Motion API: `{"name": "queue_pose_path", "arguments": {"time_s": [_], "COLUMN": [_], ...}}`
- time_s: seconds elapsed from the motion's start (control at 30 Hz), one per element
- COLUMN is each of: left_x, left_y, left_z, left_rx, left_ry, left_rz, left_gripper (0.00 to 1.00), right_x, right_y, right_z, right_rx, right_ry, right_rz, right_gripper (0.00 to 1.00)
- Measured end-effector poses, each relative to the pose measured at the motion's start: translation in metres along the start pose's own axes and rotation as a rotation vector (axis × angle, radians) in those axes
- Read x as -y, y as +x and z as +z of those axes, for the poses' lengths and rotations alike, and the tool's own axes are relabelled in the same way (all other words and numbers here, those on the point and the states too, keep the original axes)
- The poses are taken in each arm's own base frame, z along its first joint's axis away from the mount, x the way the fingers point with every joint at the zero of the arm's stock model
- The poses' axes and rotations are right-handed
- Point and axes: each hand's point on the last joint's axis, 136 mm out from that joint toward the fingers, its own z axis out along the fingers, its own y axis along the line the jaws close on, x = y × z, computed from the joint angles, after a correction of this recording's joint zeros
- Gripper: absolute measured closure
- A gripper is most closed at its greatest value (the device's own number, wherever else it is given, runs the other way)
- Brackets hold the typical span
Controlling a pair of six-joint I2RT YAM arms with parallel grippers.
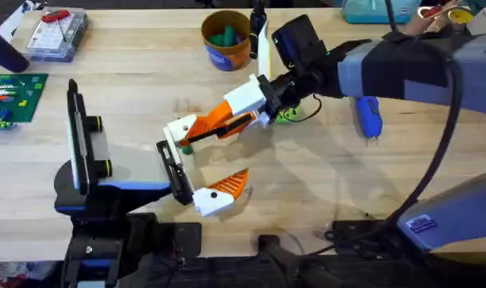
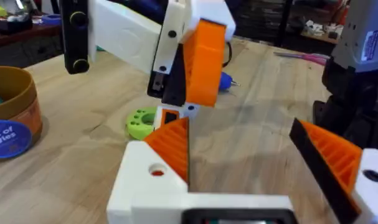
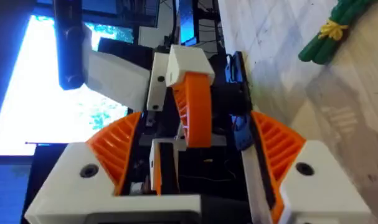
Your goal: Pick up the gripper from the table and insert it into the empty holder that is missing its gripper. Then pick up a screw, insert it into the mounting hole, and use the screwdriver to tighten it. Finally, clean up the table by picking up the vegetable and placing it into the bucket.
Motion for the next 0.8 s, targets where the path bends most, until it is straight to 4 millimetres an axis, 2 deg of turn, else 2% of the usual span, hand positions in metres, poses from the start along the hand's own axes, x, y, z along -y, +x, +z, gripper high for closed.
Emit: {"name": "queue_pose_path", "arguments": {"time_s": [0.67,0.8], "left_x": [0.000,0.000], "left_y": [0.000,0.000], "left_z": [0.000,0.000], "left_rx": [-0.001,-0.001], "left_ry": [0.001,0.001], "left_rz": [-0.002,-0.002], "left_gripper": [0.010,0.010], "right_x": [0.001,0.010], "right_y": [-0.002,0.002], "right_z": [-0.004,-0.010], "right_rx": [0.010,0.028], "right_ry": [0.002,0.006], "right_rz": [0.011,0.047], "right_gripper": [0.007,0.007]}}
